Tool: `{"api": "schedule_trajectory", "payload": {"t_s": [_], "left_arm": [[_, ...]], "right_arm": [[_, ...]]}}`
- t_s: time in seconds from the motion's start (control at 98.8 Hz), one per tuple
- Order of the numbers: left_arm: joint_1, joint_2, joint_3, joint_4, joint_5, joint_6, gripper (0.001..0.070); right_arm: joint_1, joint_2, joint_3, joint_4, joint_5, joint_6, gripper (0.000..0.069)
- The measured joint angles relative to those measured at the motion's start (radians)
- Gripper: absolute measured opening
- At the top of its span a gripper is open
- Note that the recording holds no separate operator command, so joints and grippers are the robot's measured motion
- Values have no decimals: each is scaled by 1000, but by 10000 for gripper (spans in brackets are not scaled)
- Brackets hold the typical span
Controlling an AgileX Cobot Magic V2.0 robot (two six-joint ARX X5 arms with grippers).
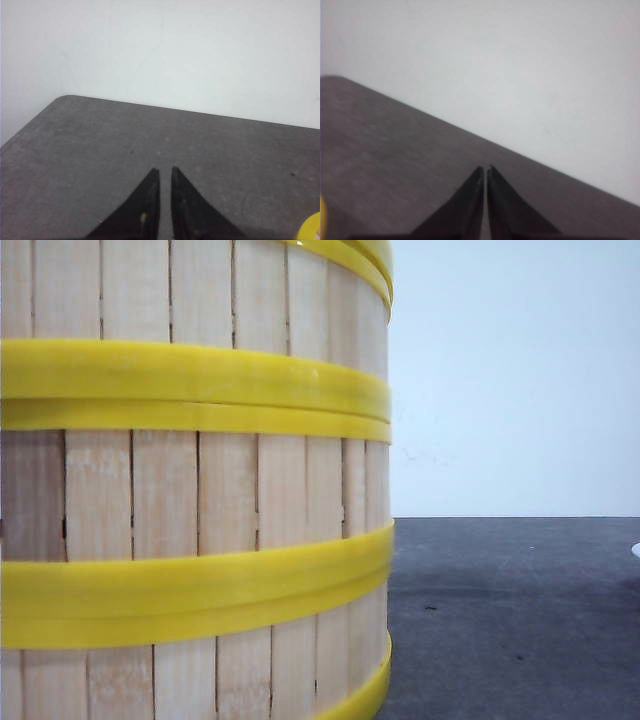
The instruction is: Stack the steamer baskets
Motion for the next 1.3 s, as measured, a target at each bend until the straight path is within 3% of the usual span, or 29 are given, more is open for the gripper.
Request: {"api": "schedule_trajectory", "payload": {"t_s": [0.121,0.294,0.375,0.577,0.86,1.053,1.296], "left_arm": [[0,0,0,0,0,0,14],[0,0,0,0,0,0,14],[0,0,0,0,0,0,14],[0,0,0,0,0,0,14],[0,0,0,0,0,0,14],[0,0,0,1,0,0,14],[0,1,0,0,0,0,14]], "right_arm": [[-155,-90,-90,20,-4,0,7],[-277,-227,-333,233,-3,0,7],[-322,-314,-434,253,-4,0,7],[-456,-507,-609,184,5,0,7],[-465,-698,-733,-1,2,0,7],[-467,-698,-739,-172,3,0,7],[-477,-698,-739,-221,2,7,7]]}}
